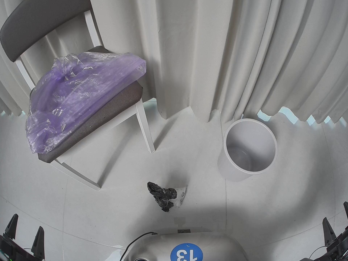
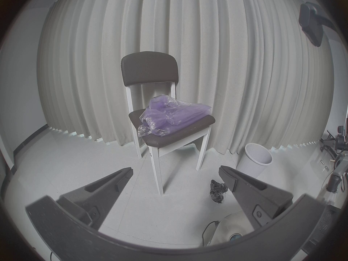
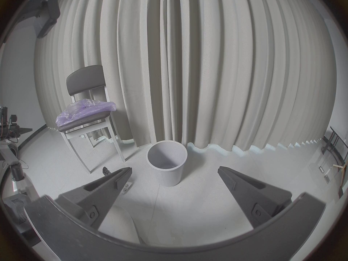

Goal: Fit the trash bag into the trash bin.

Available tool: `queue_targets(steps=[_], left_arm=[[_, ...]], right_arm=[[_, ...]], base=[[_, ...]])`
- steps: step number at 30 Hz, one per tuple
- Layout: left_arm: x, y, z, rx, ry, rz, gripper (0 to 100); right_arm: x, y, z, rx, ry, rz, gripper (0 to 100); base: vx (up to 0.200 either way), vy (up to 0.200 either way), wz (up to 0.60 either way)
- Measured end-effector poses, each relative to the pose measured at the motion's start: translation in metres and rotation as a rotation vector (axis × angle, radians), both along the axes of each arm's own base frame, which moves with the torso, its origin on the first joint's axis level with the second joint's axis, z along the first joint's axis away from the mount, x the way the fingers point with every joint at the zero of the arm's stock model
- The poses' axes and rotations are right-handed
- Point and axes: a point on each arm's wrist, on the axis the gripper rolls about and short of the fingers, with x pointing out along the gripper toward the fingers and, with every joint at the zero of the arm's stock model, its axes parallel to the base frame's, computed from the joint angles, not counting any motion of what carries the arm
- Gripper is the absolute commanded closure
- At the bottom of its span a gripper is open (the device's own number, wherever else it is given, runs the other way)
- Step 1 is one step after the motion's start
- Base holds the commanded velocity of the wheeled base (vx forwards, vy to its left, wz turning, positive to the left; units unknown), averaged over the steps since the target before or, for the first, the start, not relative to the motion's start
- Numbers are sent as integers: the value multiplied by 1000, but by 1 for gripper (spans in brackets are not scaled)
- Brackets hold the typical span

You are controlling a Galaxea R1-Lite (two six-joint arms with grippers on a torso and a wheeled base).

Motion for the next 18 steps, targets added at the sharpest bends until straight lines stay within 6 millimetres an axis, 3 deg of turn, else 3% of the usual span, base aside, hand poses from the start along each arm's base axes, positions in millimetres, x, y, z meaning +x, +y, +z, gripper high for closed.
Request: queue_targets(steps=[18], left_arm=[[0, 0, 0, -2, 0, 3, 0]], right_arm=[[0, -1, 0, 35, -1, -44, 0]], base=[[0, 0, 0]])
